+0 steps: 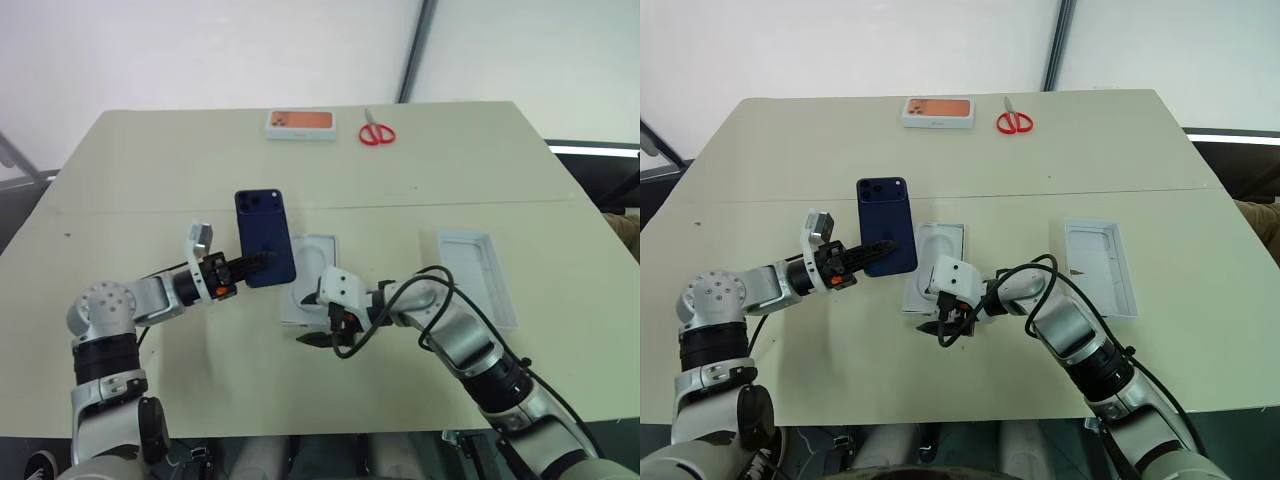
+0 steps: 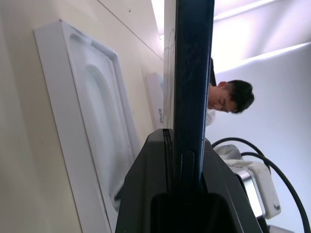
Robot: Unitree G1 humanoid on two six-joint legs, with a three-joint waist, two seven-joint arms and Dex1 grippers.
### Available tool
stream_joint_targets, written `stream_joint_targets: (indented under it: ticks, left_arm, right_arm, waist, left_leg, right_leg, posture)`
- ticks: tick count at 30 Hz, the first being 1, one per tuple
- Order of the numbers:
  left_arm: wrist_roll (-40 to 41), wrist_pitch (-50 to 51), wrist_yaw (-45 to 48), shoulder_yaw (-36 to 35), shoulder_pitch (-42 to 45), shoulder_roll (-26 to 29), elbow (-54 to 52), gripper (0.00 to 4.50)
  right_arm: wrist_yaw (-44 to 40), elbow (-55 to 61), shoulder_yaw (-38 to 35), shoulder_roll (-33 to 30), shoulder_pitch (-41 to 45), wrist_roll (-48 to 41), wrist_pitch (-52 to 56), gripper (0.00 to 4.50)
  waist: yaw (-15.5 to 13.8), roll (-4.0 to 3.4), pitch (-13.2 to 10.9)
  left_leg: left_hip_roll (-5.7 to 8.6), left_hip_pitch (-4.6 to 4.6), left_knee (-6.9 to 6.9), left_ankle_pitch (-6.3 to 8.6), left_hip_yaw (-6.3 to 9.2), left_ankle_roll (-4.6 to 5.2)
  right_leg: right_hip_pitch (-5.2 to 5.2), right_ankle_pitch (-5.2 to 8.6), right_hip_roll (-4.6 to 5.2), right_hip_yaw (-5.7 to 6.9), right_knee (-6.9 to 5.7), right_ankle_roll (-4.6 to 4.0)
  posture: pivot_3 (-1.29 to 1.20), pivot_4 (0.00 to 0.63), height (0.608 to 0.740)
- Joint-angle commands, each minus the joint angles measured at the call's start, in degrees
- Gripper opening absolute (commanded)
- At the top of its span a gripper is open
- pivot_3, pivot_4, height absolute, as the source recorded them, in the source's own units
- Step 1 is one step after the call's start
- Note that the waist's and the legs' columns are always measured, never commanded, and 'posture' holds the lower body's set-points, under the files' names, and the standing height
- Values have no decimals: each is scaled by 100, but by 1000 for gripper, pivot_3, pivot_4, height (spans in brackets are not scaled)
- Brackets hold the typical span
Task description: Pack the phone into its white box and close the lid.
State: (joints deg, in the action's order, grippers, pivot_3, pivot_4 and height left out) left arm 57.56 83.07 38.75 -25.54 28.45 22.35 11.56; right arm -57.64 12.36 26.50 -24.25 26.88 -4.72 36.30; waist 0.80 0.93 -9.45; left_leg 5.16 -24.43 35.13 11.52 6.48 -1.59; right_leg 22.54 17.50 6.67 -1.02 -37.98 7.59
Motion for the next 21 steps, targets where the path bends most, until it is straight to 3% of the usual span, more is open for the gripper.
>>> stream_joint_targets:
  ticks: [1,8,10,14,16,17,21]
  left_arm:
    - [267,45,11,-46,4,-28,-255,0]
    - [173,15,65,365,-17,-107,-294,0]
    - [-58,-143,146,756,-31,-110,-258,0]
    - [-179,-197,257,1039,1,-57,-28,0]
    - [-174,-191,307,1062,43,-32,83,987]
    - [-189,-195,323,1085,60,-15,115,1238]
    - [-269,-231,427,1167,141,39,205,3290]
  right_arm:
    - [-47,375,-198,-80,88,-242,51,3982]
    - [-311,740,-1040,-896,207,-824,288,3982]
    - [-353,577,-1391,-1234,47,-895,216,3982]
    - [-173,381,-1515,-1433,-64,-827,90,3982]
    - [-104,385,-1527,-1400,-69,-866,104,4021]
    - [-77,391,-1536,-1380,-73,-896,117,4021]
    - [49,415,-1495,-1297,-69,-913,126,4021]
  waist:
    - [3,0,0]
    - [-17,4,-2]
    - [-18,5,-3]
    - [-5,10,-6]
    - [26,10,-6]
    - [28,9,-7]
    - [-8,10,-6]
  left_leg:
    - [-1,0,0,0,0,0]
    - [1,-1,3,0,0,1]
    - [0,-1,0,0,0,1]
    - [2,-1,2,0,-2,2]
    - [-3,-1,-1,0,-4,2]
    - [-5,-1,-4,0,-4,1]
    - [-2,-1,1,0,-4,2]
  right_leg:
    - [0,0,0,0,0,0]
    - [-4,0,2,2,1,0]
    - [-2,0,2,3,2,0]
    - [-5,0,4,2,4,0]
    - [0,0,2,0,3,0]
    - [3,0,1,-1,3,-1]
    - [-3,0,2,1,3,0]
  posture:
    - [0,150,740]
    - [0,150,740]
    - [0,150,740]
    - [0,150,740]
    - [0,150,740]
    - [0,150,740]
    - [0,150,740]
